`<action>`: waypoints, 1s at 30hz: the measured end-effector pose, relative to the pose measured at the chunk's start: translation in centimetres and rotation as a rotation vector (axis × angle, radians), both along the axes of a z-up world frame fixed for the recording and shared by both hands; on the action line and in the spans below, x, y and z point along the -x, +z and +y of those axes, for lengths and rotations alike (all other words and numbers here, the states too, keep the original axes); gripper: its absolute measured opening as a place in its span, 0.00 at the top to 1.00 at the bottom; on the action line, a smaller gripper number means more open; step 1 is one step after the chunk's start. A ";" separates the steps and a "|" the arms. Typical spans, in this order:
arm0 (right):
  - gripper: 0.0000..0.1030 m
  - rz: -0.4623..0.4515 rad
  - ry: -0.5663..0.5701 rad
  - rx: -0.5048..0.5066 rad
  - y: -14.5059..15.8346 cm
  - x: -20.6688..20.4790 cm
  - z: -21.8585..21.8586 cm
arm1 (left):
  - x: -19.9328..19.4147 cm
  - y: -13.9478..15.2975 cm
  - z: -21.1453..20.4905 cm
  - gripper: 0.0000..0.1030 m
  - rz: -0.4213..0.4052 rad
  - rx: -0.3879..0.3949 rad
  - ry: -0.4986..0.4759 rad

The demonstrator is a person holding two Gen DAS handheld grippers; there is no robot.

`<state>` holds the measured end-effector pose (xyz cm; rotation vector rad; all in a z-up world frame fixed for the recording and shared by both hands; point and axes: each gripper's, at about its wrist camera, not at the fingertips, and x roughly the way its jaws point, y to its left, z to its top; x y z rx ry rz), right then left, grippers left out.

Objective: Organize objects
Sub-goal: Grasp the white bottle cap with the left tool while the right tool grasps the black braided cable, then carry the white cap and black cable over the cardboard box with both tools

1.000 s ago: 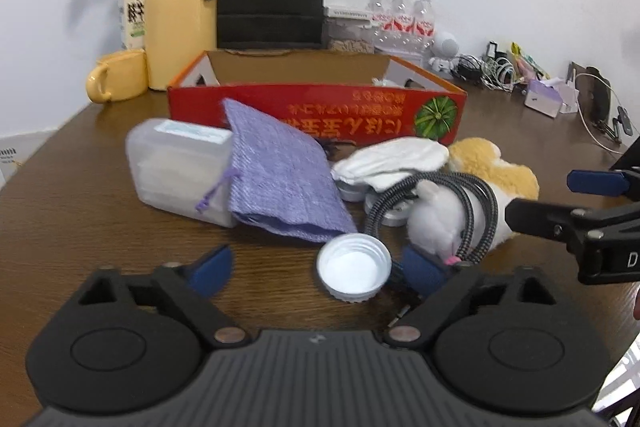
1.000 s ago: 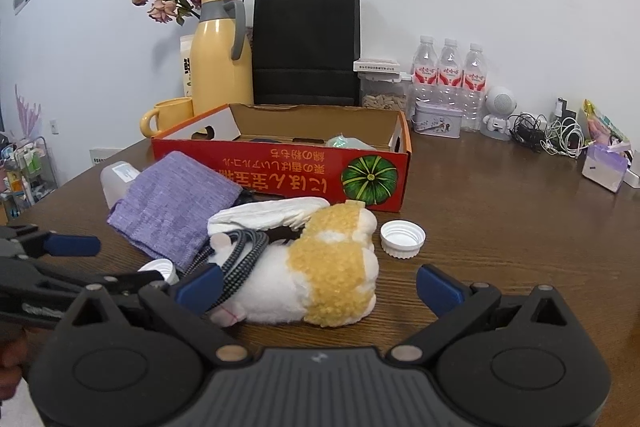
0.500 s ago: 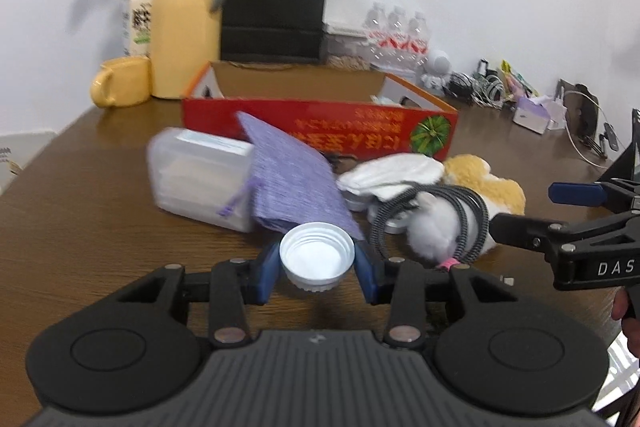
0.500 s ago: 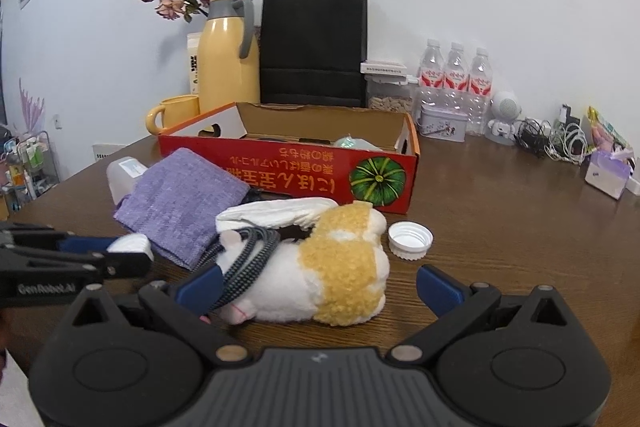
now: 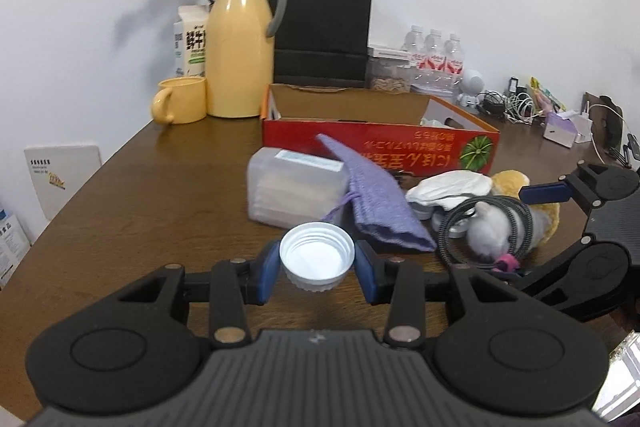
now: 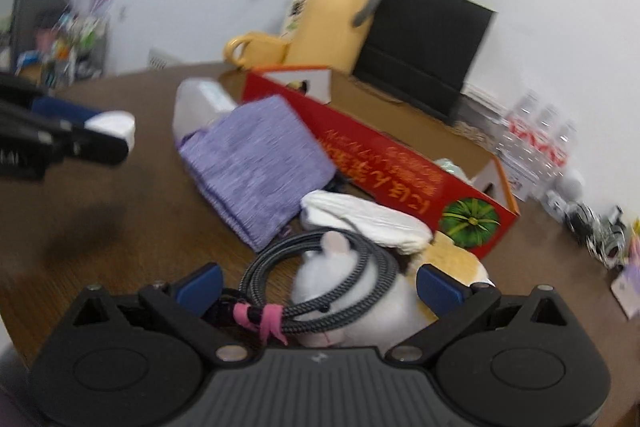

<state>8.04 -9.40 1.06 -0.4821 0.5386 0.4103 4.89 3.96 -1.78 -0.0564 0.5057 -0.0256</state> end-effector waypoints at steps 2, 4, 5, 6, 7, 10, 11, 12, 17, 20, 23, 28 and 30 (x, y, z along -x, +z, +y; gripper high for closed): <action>0.00 0.011 0.029 0.044 -0.3 -0.4 0.5 | 0.0 -0.1 0.4 0.60 0.001 0.005 0.006; 0.00 0.033 0.055 0.079 -0.5 -0.9 0.8 | 0.0 -0.2 0.6 0.60 0.001 0.009 0.008; 0.00 0.040 0.065 0.080 -0.5 -1.1 0.8 | 0.0 -0.2 0.7 0.60 0.001 0.011 0.008; 0.00 0.050 0.073 0.081 -0.4 -1.4 0.8 | 0.1 -0.3 0.7 0.60 0.002 0.013 0.008; 0.00 0.061 0.081 0.083 -0.4 -1.6 0.8 | 0.0 -0.3 0.8 0.60 0.003 0.015 0.008; 0.02 0.086 0.093 0.074 -0.3 -2.0 0.7 | 0.1 -0.6 1.0 0.60 0.008 0.021 0.008; 0.03 0.093 0.093 0.063 -0.3 -2.0 0.5 | 0.0 -0.6 1.1 0.60 0.010 0.023 0.008; 0.06 0.095 0.094 0.055 -0.2 -2.0 0.4 | 0.0 -0.7 1.1 0.60 0.012 0.025 0.009; 0.14 0.061 0.079 0.056 -0.3 -1.7 0.2 | -0.2 -0.6 1.2 0.60 0.015 0.027 0.007; 0.16 0.046 0.077 0.040 -0.2 -1.3 0.1 | -0.3 -0.5 1.2 0.60 0.012 0.025 0.010; 0.16 0.043 0.077 0.024 0.0 -1.2 -0.1 | -0.3 -0.3 1.1 0.60 0.006 0.021 0.009; 0.17 0.026 0.072 -0.020 0.5 -0.9 -0.5 | -0.3 0.1 0.7 0.60 -0.002 0.014 0.005; 0.72 0.008 0.064 -0.042 0.9 -0.7 -0.6 | -0.3 0.2 0.5 0.60 -0.006 0.011 0.003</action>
